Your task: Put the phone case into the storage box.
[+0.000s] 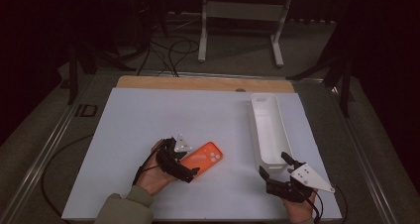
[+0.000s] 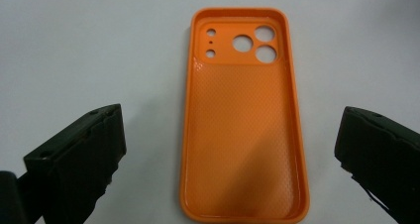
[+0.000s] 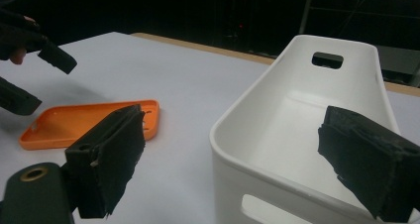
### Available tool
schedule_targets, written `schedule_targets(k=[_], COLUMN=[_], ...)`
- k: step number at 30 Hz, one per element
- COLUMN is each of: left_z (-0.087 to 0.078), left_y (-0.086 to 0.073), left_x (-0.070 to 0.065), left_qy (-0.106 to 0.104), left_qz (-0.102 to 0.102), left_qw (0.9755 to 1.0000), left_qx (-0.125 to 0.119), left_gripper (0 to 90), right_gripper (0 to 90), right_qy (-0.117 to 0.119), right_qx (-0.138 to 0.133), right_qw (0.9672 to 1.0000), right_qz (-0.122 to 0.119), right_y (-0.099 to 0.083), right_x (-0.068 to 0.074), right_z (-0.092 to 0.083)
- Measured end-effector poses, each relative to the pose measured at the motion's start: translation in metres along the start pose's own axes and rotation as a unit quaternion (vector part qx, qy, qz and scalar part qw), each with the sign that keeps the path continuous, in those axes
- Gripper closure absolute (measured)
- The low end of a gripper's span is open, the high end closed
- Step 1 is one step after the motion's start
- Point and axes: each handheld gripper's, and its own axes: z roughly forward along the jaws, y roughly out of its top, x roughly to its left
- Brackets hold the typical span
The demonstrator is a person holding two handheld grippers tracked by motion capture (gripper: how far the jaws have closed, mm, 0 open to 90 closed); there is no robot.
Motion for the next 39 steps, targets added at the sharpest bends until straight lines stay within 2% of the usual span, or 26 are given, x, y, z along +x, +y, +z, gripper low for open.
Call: schedule_targets(k=[8, 17, 32, 39], left_z=[0.009, 0.016, 0.026, 0.029], left_y=[0.0, -0.001, -0.005, -0.01], left_x=[-0.003, -0.005, -0.005, -0.003], left_qy=[-0.001, -0.006, -0.009, -0.014], left_qz=[0.006, 0.004, 0.001, -0.004], left_qw=[0.9996, 0.9987, 0.9964, 0.9946], left_qx=[0.028, 0.051, 0.084, 0.103], left_gripper=[0.2, 0.2, 1.3, 1.8], right_gripper=[10.1, 10.1, 10.1, 10.1], right_qy=[0.0, 0.0, -0.001, -0.002], right_qx=[0.0, 0.0, 0.0, 0.0], right_qw=[1.0, 1.0, 1.0, 1.0], right_qz=[0.0, 0.0, 0.001, 0.0], right_y=[0.0, 0.0, 0.0, 0.0], right_x=[0.0, 0.0, -0.001, -0.001], right_z=[0.0, 0.0, 0.0, 0.0])
